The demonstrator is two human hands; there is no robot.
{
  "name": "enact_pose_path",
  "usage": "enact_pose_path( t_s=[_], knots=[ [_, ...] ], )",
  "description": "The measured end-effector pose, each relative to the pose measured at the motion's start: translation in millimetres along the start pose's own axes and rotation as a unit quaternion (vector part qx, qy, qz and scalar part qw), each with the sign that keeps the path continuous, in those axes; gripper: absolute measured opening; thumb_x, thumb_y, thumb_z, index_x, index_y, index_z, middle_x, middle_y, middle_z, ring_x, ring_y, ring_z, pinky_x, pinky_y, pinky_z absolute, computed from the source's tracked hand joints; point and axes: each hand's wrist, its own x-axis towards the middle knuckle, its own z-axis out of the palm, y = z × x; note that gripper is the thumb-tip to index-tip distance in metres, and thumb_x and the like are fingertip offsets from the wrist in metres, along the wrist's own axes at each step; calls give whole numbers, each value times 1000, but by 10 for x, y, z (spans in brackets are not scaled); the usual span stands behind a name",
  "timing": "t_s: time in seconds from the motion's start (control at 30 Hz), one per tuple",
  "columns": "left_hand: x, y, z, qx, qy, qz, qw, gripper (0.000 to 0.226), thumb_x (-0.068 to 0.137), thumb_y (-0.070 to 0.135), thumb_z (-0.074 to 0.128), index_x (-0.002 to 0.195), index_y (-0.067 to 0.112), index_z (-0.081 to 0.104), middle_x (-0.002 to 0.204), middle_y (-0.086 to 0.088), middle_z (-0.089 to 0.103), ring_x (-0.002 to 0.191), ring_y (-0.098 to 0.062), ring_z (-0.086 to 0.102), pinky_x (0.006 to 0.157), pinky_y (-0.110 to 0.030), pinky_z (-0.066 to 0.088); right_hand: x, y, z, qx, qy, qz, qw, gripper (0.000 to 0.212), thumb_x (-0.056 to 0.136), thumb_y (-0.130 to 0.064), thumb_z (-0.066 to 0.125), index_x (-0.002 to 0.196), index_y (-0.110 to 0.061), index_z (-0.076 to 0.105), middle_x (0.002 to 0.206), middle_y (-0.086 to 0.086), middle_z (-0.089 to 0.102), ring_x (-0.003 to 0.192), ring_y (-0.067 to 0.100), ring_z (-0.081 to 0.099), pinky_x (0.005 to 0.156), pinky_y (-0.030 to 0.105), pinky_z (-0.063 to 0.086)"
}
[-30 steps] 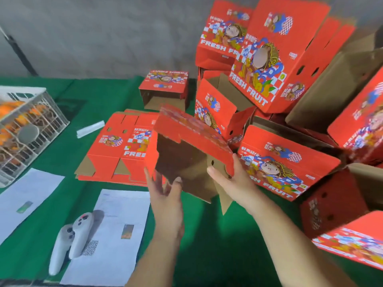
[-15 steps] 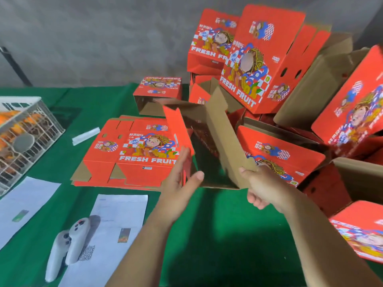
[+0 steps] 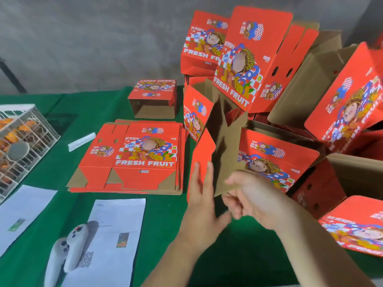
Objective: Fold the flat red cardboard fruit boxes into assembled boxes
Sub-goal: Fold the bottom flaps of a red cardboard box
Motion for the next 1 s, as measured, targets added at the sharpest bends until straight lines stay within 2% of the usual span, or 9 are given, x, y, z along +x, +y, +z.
enact_pose_path(
  t_s=[0.1,0.2,0.27,0.33,0.4,0.5,0.63,0.73,1.0],
  knots=[
    [-33,-111,-28,-33,68,-4,997,98,92,-6,54,161,50,12,171,3,15,158,-3,11,118,-9,21,7,39,115,-38,7,-44,998,22,95,-31,53,117,-26,52,56,9,56,53,24,47,51,31,39],
    [-99,-238,-64,-61,88,23,994,88,90,-16,48,153,42,31,166,5,27,158,-18,22,126,-32,23,80,49,50,-23,29,-83,996,53,92,-62,58,138,-59,34,68,6,64,56,20,53,54,31,45],
    [-117,-301,-121,-83,134,13,987,76,93,-10,47,143,46,35,162,2,31,156,-22,25,126,-46,27,167,40,-60,13,65,-101,993,68,85,-71,56,146,-54,34,71,4,68,56,19,56,57,32,48],
    [-89,-296,-194,-112,169,-15,979,66,94,-1,45,138,48,37,157,-4,36,152,-27,31,122,-55,32,269,22,-181,34,109,-110,987,62,91,-62,59,148,-43,44,74,2,71,58,17,59,59,31,51],
    [-28,-215,-253,-168,187,-48,967,58,92,2,44,138,37,43,148,-4,49,142,-24,45,116,-50,42,373,17,-271,32,147,-107,983,44,100,-45,61,143,-38,52,76,-2,73,60,15,61,60,30,53],
    [99,-38,-322,-264,258,-111,923,45,83,4,43,119,26,59,117,1,69,105,-14,65,88,-29,58,529,4,-343,25,172,-100,980,35,102,-35,60,136,-36,57,89,-1,73,62,13,63,63,27,55],
    [200,-1,-501,-273,338,-113,893,34,79,3,46,95,28,64,91,6,71,80,-9,61,69,-23,55,706,4,-369,4,177,-97,979,40,102,-34,60,141,-36,52,113,2,71,84,20,71,78,32,58],
    [191,-113,-764,-280,358,-107,884,41,78,-4,47,95,27,67,84,11,72,73,-7,63,63,-24,55,771,23,-414,14,166,-90,982,45,102,-31,61,146,-36,51,125,0,67,100,24,71,81,35,57],
    [93,-730,-1432,-304,343,-268,847,13,62,13,49,61,20,61,52,-6,56,39,-27,57,41,-36,53,966,25,-614,64,217,-127,966,61,103,-39,58,158,-31,34,130,-9,52,110,8,56,93,33,45]
  ],
)
